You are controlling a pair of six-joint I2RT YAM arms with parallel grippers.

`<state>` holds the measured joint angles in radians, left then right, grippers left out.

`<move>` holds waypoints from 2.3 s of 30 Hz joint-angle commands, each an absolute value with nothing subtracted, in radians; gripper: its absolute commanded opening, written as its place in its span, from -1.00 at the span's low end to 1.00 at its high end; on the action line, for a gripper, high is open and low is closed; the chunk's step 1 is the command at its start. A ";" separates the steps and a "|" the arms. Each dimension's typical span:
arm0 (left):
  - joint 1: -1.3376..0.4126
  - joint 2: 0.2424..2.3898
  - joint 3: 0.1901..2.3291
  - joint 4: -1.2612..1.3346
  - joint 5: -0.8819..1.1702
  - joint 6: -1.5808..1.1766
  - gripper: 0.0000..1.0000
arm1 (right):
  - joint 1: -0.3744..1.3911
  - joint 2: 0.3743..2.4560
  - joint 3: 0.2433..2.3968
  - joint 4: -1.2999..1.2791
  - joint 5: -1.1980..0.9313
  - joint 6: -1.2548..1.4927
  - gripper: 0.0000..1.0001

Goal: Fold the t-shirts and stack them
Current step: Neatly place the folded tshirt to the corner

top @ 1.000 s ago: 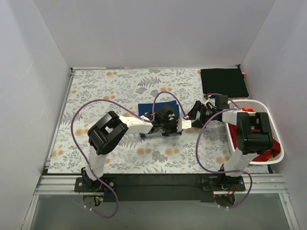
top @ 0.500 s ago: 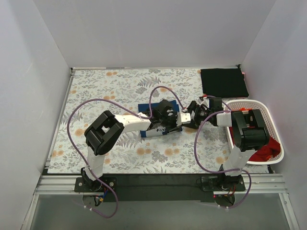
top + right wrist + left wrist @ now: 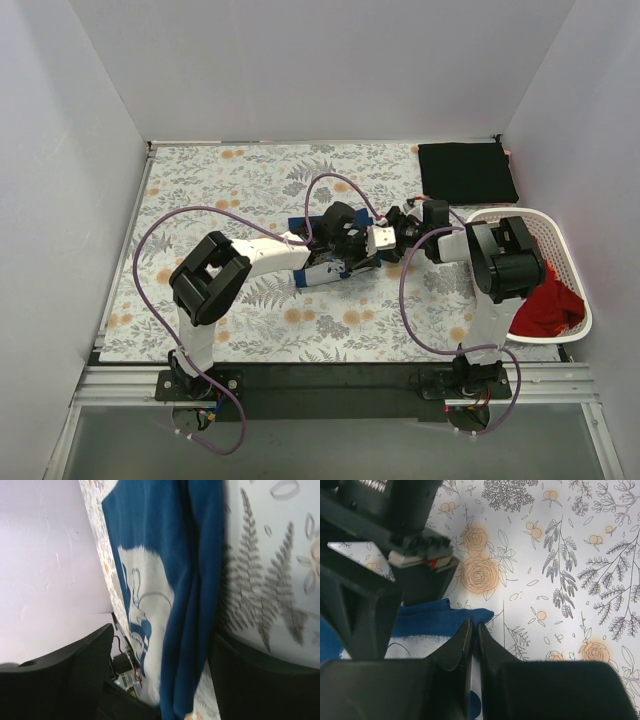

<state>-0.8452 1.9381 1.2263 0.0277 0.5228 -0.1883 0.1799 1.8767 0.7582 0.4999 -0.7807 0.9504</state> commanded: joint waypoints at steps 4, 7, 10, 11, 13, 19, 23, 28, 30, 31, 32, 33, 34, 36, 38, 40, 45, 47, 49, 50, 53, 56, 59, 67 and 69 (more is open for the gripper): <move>-0.838 1.859 1.249 0.052 0.566 -0.212 -1.00 | 0.236 1.968 0.785 0.609 -0.574 1.065 0.40; -0.838 1.865 1.252 0.063 0.568 -0.232 -1.00 | 0.250 1.985 0.790 0.612 -0.528 1.084 0.30; -0.838 1.865 1.249 0.067 0.563 -0.236 -1.00 | 0.253 2.008 0.802 0.611 -0.511 1.080 0.22; -0.838 1.865 1.246 0.067 0.563 -0.236 -1.00 | 0.253 2.016 0.807 0.612 -0.508 1.080 0.20; -0.838 1.864 1.241 0.072 0.563 -0.236 -1.00 | 0.256 2.035 0.821 0.612 -0.502 1.075 0.11; -0.831 1.859 1.243 0.081 0.546 -0.253 -0.85 | 0.256 2.065 0.935 0.607 -0.512 0.964 -0.74; -0.792 1.820 1.256 0.028 0.529 -0.310 -0.11 | 0.252 2.043 1.087 0.433 -0.525 0.743 -0.97; -0.749 1.735 1.240 -0.094 0.497 -0.322 0.16 | 0.244 2.028 1.262 0.201 -0.512 0.421 -0.97; -0.727 1.704 1.238 -0.130 0.470 -0.334 0.27 | 0.238 2.034 1.348 0.095 -0.502 0.352 -0.97; -0.721 1.694 1.239 -0.144 0.462 -0.350 0.32 | 0.238 2.036 1.377 0.068 -0.486 0.278 -0.97; -0.707 1.689 1.241 -0.159 0.454 -0.356 0.34 | 0.233 2.037 1.402 0.014 -0.474 0.247 -0.97; -0.703 1.677 1.243 -0.187 0.445 -0.360 0.39 | 0.232 2.042 1.448 0.002 -0.466 0.215 -0.97; -0.696 1.674 1.238 -0.201 0.418 -0.365 0.42 | 0.227 2.043 1.468 -0.036 -0.454 0.163 -0.97; -0.690 1.657 1.221 -0.225 0.382 -0.373 0.44 | 0.218 2.055 1.515 -0.103 -0.446 0.108 -0.97; -0.677 1.640 1.191 -0.239 0.356 -0.374 0.45 | 0.209 2.066 1.594 -0.146 -0.423 0.030 -0.97; -0.666 1.615 1.169 -0.245 0.335 -0.376 0.46 | 0.199 2.080 1.658 -0.196 -0.411 0.005 -0.97; -0.663 1.563 1.099 -0.241 0.298 -0.399 0.47 | 0.164 2.079 1.741 -0.274 -0.393 -0.113 -0.97; -0.663 1.548 1.083 -0.239 0.288 -0.402 0.47 | 0.147 2.080 1.784 -0.294 -0.388 -0.129 -0.97; -0.664 1.543 1.068 -0.235 0.275 -0.403 0.47 | 0.134 2.089 1.816 -0.327 -0.381 -0.152 -0.97; -0.663 1.542 1.065 -0.232 0.270 -0.403 0.47 | 0.129 2.094 1.851 -0.336 -0.374 -0.156 -0.97; -0.663 1.545 1.052 -0.222 0.259 -0.399 0.47 | 0.111 2.114 1.908 -0.370 -0.367 -0.175 -0.97; -0.663 1.552 1.057 -0.219 0.261 -0.400 0.47 | 0.094 2.131 1.971 -0.402 -0.368 -0.192 -0.97; -0.663 1.569 1.068 -0.219 0.255 -0.399 0.47 | 0.086 2.140 2.023 -0.426 -0.367 -0.210 -0.97; -0.661 1.601 1.092 -0.219 0.236 -0.383 0.48 | 0.051 2.140 2.114 -0.469 -0.360 -0.232 -0.97; -0.661 1.600 1.091 -0.218 0.241 -0.383 0.47 | 0.043 2.137 2.126 -0.477 -0.357 -0.238 -0.97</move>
<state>-0.6647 1.6146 1.0634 -0.2325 0.2497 -0.3958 0.0628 2.1517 2.0579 -0.4782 -0.3611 -0.2131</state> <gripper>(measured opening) 0.738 0.064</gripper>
